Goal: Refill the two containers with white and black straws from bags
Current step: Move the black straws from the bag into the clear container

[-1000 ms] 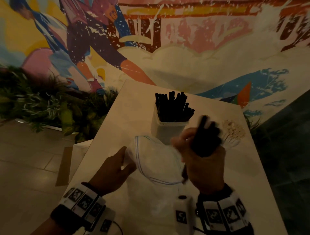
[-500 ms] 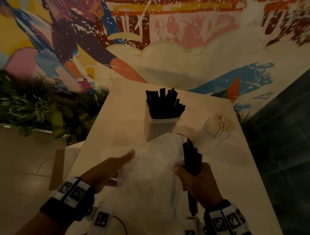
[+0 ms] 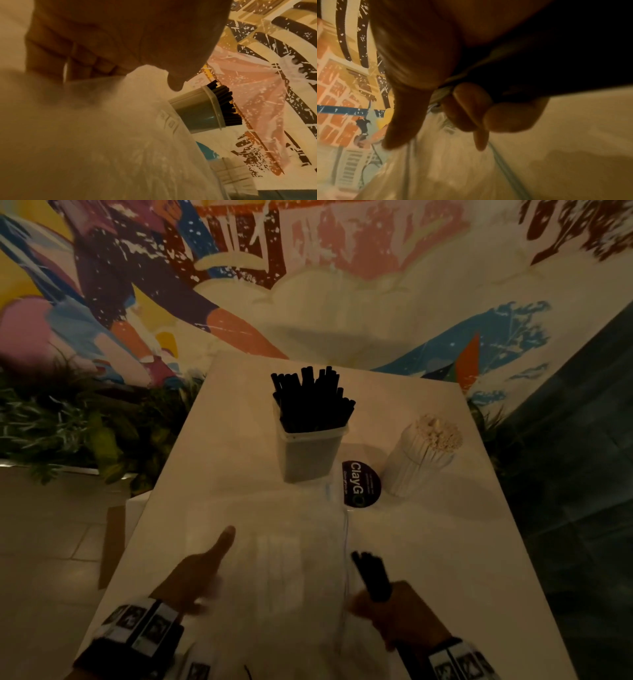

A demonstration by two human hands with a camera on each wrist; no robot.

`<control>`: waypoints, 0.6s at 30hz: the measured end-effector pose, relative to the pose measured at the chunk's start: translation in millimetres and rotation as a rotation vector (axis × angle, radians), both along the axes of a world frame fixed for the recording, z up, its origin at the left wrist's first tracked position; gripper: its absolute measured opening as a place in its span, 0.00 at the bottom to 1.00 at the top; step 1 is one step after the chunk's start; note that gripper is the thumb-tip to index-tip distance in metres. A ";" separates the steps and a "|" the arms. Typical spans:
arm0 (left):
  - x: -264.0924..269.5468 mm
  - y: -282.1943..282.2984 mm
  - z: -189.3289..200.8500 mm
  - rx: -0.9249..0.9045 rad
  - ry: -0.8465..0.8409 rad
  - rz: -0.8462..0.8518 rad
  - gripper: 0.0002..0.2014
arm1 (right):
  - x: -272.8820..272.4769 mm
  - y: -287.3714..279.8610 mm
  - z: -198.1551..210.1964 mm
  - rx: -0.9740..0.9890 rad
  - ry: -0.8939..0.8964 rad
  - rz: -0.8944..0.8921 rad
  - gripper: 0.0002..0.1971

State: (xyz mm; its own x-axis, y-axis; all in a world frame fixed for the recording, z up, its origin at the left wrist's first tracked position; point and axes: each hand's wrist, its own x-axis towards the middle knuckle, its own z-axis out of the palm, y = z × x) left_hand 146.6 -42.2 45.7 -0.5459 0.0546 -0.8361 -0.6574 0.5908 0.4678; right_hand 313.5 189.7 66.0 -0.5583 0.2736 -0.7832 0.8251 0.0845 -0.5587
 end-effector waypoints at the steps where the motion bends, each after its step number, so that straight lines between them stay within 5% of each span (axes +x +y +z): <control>1: 4.7 -3.3 -3.2 -0.009 -0.047 -0.023 0.34 | -0.1 -3.2 -2.0 -0.003 0.026 0.117 0.20; 4: 20.8 -0.1 -11.0 0.094 0.104 -0.018 0.20 | 1.2 -11.0 -2.3 0.030 0.149 0.288 0.18; 7: 25.9 3.6 -5.5 0.205 0.475 0.102 0.12 | 12.3 10.4 5.6 0.106 0.224 0.031 0.12; 10: 31.8 -0.3 2.6 0.053 0.793 0.047 0.12 | 23.7 29.2 10.2 0.050 0.313 -0.099 0.06; 12: 38.8 -4.6 -1.1 -0.010 0.725 0.015 0.13 | 25.2 30.5 2.9 0.035 0.218 -0.030 0.06; 14: 43.4 -13.4 -5.2 -0.052 0.479 -0.023 0.21 | 21.0 35.8 -8.1 0.043 0.099 -0.034 0.13; 18: 25.1 -28.4 -5.2 -0.133 0.407 0.001 0.31 | -1.8 60.4 -15.2 0.077 0.179 -0.310 0.24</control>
State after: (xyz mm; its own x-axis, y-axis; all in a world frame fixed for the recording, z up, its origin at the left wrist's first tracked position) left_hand 171.7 -70.6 40.5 -0.8327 -0.0399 -0.5523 -0.4356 0.6629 0.6089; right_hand 311.8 250.1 50.8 -0.5660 0.5053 -0.6514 0.7080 -0.1068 -0.6981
